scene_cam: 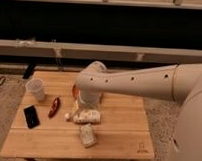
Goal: Place the white sponge in the ceramic cup
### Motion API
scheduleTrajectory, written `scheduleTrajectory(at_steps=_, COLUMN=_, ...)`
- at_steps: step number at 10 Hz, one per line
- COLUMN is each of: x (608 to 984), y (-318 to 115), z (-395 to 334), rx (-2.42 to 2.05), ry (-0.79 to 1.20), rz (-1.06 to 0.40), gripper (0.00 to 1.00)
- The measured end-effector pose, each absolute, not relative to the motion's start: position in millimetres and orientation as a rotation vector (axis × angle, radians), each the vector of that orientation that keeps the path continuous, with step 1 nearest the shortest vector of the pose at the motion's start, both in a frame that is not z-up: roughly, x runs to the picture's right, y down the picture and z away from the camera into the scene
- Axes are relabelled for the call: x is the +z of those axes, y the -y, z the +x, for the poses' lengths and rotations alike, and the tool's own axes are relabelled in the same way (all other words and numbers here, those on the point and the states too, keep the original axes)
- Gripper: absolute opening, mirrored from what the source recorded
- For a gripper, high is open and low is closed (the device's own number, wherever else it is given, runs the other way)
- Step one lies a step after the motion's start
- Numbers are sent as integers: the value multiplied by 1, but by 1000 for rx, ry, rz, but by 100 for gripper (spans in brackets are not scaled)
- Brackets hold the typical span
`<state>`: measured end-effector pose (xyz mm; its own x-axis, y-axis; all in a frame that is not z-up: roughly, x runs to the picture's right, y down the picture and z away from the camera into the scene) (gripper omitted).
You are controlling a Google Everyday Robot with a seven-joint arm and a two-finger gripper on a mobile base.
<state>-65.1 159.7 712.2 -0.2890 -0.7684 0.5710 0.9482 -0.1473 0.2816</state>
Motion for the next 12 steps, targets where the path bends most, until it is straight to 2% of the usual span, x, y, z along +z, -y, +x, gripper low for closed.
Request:
scheduleTrajectory(at_steps=3, x=720, y=-198, z=-74, rx=-1765, ry=733, rz=-361, gripper=80)
scheduleTrajectory(at_steps=8, x=766, y=-246, z=-78, rx=-1757, ry=767, rz=-459, gripper=80)
scheduleTrajectory(at_steps=12, x=785, y=-256, z=-70, rx=-1745, ry=757, rz=-515, gripper=80)
